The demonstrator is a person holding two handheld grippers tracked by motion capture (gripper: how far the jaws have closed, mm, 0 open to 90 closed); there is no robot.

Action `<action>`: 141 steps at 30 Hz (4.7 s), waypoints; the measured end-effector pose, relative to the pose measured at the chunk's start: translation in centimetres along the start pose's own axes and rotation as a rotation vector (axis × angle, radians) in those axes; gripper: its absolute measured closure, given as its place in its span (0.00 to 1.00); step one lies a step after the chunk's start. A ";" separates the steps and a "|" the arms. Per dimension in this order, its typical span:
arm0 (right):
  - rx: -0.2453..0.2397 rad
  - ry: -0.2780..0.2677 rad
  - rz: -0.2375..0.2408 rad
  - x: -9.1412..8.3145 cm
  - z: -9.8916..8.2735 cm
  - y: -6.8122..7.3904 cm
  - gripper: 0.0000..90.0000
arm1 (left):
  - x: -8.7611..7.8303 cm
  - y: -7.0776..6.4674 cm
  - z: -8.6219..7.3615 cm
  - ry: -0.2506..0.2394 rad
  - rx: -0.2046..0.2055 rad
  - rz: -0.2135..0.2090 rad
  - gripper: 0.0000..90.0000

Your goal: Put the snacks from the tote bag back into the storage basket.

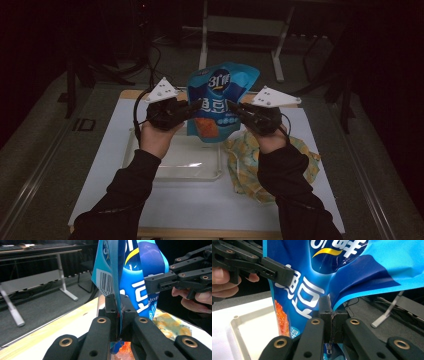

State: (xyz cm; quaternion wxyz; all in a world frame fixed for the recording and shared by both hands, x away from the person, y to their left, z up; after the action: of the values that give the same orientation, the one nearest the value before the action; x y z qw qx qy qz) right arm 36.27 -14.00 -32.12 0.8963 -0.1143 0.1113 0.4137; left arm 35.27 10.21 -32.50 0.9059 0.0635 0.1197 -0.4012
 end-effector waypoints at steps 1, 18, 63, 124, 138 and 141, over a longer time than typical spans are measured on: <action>-0.002 -0.001 0.005 0.2 0.1 0.2 0.99 | -0.3 0.1 0.0 0.002 0.000 0.005 0.99; -0.024 -0.006 0.088 3.6 1.2 3.5 0.99 | -4.8 1.6 -1.6 0.023 -0.006 0.073 0.99; 0.067 0.104 0.088 6.7 -9.3 4.6 0.99 | -0.8 2.7 -12.4 0.084 -0.091 -0.043 0.98; 0.160 0.098 0.132 3.6 -10.6 2.4 0.18 | -3.9 1.2 -14.4 0.090 -0.184 -0.068 0.15; 0.147 0.129 0.132 1.2 -12.2 1.4 0.17 | -5.2 -1.2 -16.0 0.104 -0.218 -0.054 0.08; 0.133 0.128 0.127 0.5 -12.5 1.4 0.17 | -5.4 -2.1 -16.4 0.111 -0.217 -0.071 0.08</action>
State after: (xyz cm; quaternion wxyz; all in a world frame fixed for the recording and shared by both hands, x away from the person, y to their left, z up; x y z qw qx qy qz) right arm 34.22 -16.49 -44.34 0.8650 -0.0735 0.2023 0.4533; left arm 27.51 16.08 -46.94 0.8848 -0.0172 0.2146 -0.4133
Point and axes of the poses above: each handheld gripper's, and its own axes: x roughly forward along the jaws, z roughly out of its top, y roughly to its left, the point moved 2 cm from there along x, roughly forward along the jaws, and after that the axes turned 3 degrees about x, right-handed, at the moved point
